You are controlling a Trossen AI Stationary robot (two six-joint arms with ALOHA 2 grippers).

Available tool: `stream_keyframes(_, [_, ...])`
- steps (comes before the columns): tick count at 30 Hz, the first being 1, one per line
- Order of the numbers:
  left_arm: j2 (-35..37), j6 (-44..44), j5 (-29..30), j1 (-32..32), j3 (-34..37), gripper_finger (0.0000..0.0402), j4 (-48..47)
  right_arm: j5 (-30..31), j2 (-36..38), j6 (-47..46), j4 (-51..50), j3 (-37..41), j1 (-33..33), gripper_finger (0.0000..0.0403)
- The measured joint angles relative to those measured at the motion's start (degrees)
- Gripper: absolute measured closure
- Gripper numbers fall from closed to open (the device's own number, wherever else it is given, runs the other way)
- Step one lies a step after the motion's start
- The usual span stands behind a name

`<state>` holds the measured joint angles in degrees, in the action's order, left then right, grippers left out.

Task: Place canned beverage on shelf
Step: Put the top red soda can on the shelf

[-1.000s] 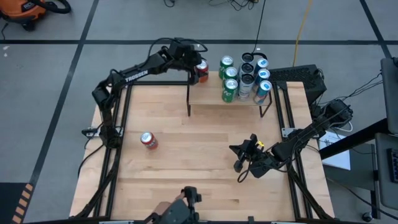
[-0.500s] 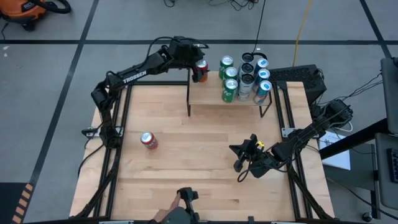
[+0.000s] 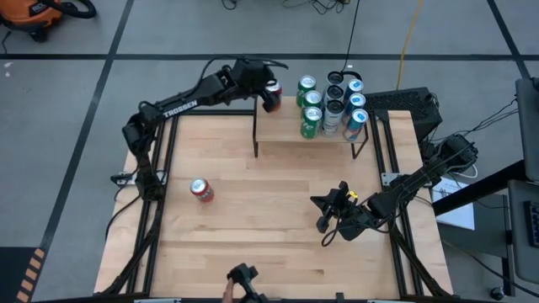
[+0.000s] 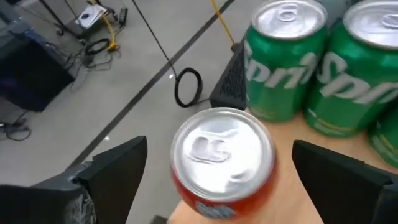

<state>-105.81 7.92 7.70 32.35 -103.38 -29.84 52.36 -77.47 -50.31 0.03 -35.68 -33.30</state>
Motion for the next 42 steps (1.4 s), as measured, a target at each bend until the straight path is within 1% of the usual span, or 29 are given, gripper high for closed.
stream_keyframes(3, [0.49, -2.52, 3.29, -1.95, 1.22, 0.0005, 2.61, 0.00, 0.00, 0.01, -0.02, 0.00, -0.06, 0.0403])
stream_keyframes(5, [1.23, -3.90, 5.66, -3.11, 3.63, 0.0005, 5.21, 0.00, -0.03, 0.01, -0.05, 0.00, -0.33, 0.0403])
stream_keyframes(7, [2.05, -4.61, 10.08, -4.74, 6.89, 0.0005, 9.72, 0.07, -0.40, -0.01, -0.01, 0.00, -0.81, 0.0403])
stream_keyframes(10, [4.93, -4.87, 18.23, -7.03, 12.78, 0.0006, 16.89, 0.07, -1.20, -0.54, -0.07, 0.00, -1.68, 0.0403])
stream_keyframes(12, [7.45, -5.57, 20.40, -7.80, 17.43, 0.0006, 22.65, 0.13, -1.89, -1.63, -0.19, 0.00, -2.21, 0.0403])
stream_keyframes(14, [9.18, -6.94, 20.94, -8.06, 21.82, 0.0006, 28.45, 0.13, -2.38, -2.31, -0.17, 0.00, -2.61, 0.0403])
stream_keyframes(16, [11.00, -10.32, 21.62, -8.06, 26.51, 0.0006, 30.58, 0.41, -2.72, -2.95, -0.07, 0.00, -2.96, 0.0403])
stream_keyframes(17, [11.61, -11.62, 21.75, -8.04, 29.07, 0.0006, 33.23, 0.82, -2.95, -3.12, 0.05, 0.00, -3.21, 0.0403])
stream_keyframes(20, [12.99, -13.40, 22.06, -8.30, 36.72, 0.0006, 43.63, 3.16, -3.48, -4.48, 0.05, 0.00, -4.02, 0.0403])
stream_keyframes(22, [12.95, -13.47, 22.34, -8.60, 40.40, 0.0006, 51.64, 3.63, -3.85, -4.73, 0.02, 0.00, -4.32, 0.0403])
stream_keyframes(23, [12.95, -13.36, 22.26, -8.65, 41.74, 0.0006, 54.22, 3.91, -4.01, -4.75, 0.00, 0.00, -4.35, 0.0403])
stream_keyframes(25, [12.95, -13.17, 19.50, -8.65, 42.67, 0.0006, 56.95, 4.33, -4.01, -4.76, 0.24, 0.00, -4.32, 0.0403])
stream_keyframes(28, [12.99, -13.11, 15.56, -8.21, 42.63, 0.0006, 58.07, 4.44, -4.00, -4.56, 0.19, 0.00, -4.32, 0.0403])
stream_keyframes(30, [12.74, -13.18, 15.29, -7.73, 42.53, 0.0006, 58.47, 4.57, -4.00, -3.96, 0.24, 0.00, -4.10, 0.0403])
stream_keyframes(35, [9.70, -14.06, 15.40, -6.45, 42.52, 0.0006, 63.13, 4.61, -4.00, -2.46, 0.22, 0.00, -2.50, 0.0403])
stream_keyframes(42, [5.98, -14.90, 15.32, -5.96, 42.52, 0.0006, 66.98, 4.20, -3.98, -0.74, 0.66, 0.00, -1.53, 0.0403])
